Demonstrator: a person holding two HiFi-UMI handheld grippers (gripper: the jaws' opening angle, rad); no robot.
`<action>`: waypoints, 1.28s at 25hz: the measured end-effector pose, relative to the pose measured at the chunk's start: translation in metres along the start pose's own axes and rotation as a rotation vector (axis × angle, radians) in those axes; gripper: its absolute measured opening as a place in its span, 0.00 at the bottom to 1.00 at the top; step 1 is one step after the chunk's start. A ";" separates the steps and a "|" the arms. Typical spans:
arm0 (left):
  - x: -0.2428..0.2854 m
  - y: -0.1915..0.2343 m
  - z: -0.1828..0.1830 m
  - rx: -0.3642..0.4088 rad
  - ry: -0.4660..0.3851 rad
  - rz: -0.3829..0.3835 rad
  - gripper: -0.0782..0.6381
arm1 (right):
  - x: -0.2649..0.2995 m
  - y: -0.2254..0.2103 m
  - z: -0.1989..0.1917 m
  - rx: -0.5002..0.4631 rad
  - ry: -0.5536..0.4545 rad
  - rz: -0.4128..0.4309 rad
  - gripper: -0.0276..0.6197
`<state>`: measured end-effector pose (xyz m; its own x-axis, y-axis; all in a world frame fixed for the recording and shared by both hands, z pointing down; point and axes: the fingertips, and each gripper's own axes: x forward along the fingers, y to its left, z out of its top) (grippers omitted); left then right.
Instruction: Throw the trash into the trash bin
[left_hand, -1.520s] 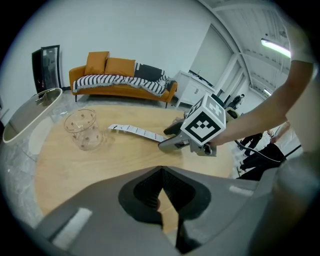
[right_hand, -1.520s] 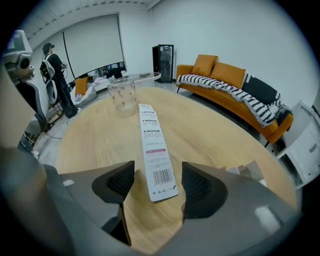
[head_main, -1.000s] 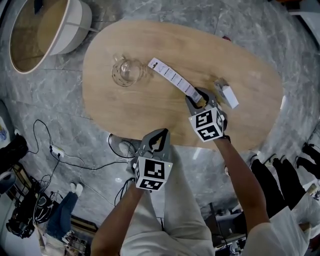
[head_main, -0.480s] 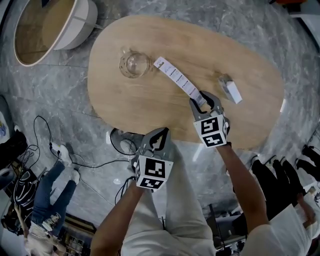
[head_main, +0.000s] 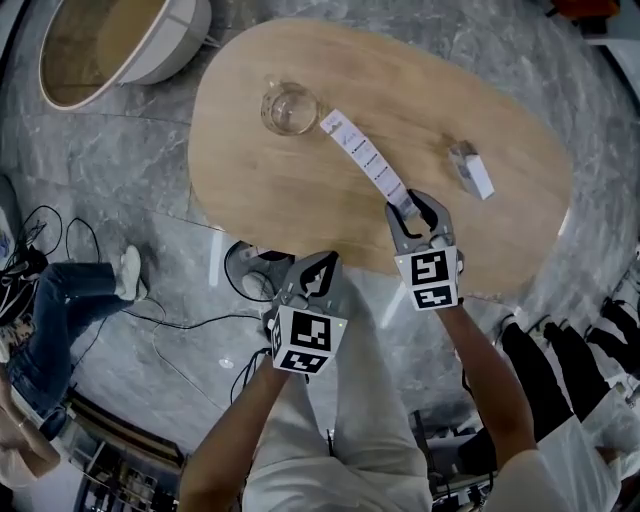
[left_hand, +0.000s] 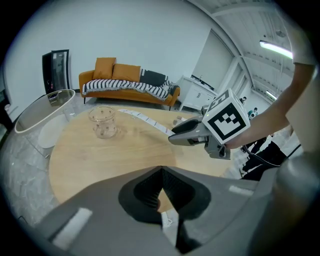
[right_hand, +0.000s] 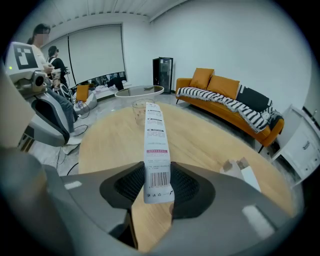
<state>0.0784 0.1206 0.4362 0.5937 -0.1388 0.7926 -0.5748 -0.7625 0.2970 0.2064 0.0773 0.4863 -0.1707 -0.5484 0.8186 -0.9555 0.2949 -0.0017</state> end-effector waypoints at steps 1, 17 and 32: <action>-0.002 0.000 -0.002 -0.001 -0.002 0.002 0.11 | -0.003 0.005 0.002 -0.002 -0.008 0.002 0.33; -0.047 0.019 -0.052 -0.043 -0.031 0.041 0.11 | -0.021 0.114 0.013 -0.083 -0.043 0.125 0.33; -0.107 0.067 -0.142 -0.156 -0.028 0.123 0.11 | -0.011 0.258 0.002 -0.220 0.017 0.292 0.33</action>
<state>-0.1034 0.1735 0.4469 0.5281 -0.2439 0.8134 -0.7229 -0.6317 0.2799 -0.0390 0.1579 0.4759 -0.4227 -0.4036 0.8115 -0.7924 0.5991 -0.1148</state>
